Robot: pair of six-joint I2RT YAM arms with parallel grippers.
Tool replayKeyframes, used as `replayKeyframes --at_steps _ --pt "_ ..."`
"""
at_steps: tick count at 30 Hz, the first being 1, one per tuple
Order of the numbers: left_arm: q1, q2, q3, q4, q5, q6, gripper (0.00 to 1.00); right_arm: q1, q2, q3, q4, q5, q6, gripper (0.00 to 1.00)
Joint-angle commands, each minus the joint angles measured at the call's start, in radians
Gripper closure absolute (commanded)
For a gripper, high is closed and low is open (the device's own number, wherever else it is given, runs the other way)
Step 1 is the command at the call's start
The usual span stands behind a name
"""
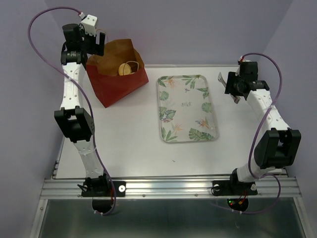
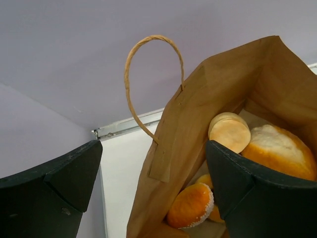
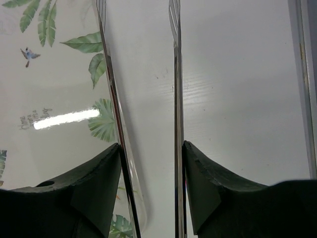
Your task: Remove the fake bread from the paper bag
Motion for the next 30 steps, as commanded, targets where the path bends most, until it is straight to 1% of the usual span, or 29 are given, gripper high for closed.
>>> replayKeyframes --at_steps 1,3,5,7,11,13,18,20,23,24,26,27,28,29,30 --pt "-0.005 -0.043 -0.006 0.060 -0.050 0.033 0.03 0.010 -0.052 -0.007 0.044 0.002 0.006 0.43" --pt "-0.003 -0.047 -0.044 0.071 -0.047 0.049 0.03 0.010 -0.055 -0.024 0.044 0.008 0.006 0.43" --pt "-0.005 -0.044 -0.066 0.056 0.005 0.055 0.03 0.010 -0.058 -0.037 0.045 0.026 -0.002 0.42" --pt "-0.003 -0.037 -0.077 0.048 0.019 0.058 0.03 0.010 -0.060 -0.044 0.045 0.031 -0.003 0.42" --pt "0.006 0.016 -0.054 0.025 -0.027 0.050 0.03 0.010 -0.064 -0.044 0.045 0.033 -0.007 0.42" --pt "0.012 0.033 -0.034 0.011 -0.026 0.056 0.05 0.010 -0.066 -0.039 0.044 0.034 -0.010 0.42" --pt "0.012 0.053 -0.051 0.016 -0.024 0.089 0.12 0.010 -0.067 -0.041 0.045 0.033 -0.014 0.42" --pt "0.014 0.067 -0.055 0.014 -0.032 0.096 0.12 0.010 -0.067 -0.041 0.045 0.033 -0.011 0.41" --pt "0.015 0.078 -0.058 0.007 -0.040 0.109 0.18 0.010 -0.074 -0.042 0.045 0.034 -0.011 0.41" --pt "0.015 0.076 -0.063 0.007 -0.037 0.110 0.29 0.010 -0.077 -0.044 0.045 0.036 -0.014 0.42" --pt "0.015 0.059 -0.073 0.001 0.005 0.113 0.46 0.010 -0.083 -0.044 0.042 0.037 -0.014 0.42" --pt "0.015 0.038 -0.093 -0.005 0.031 0.119 0.62 0.010 -0.083 -0.044 0.044 0.034 -0.014 0.43" --pt "0.015 0.023 -0.110 -0.012 0.057 0.122 0.72 0.010 -0.086 -0.044 0.044 0.030 -0.014 0.43" --pt "0.015 0.006 -0.132 -0.012 0.083 0.122 0.84 0.010 -0.090 -0.042 0.044 0.025 -0.014 0.43" --pt "0.014 -0.014 -0.194 -0.006 0.110 0.122 1.00 0.010 -0.090 -0.042 0.044 0.014 -0.014 0.43"
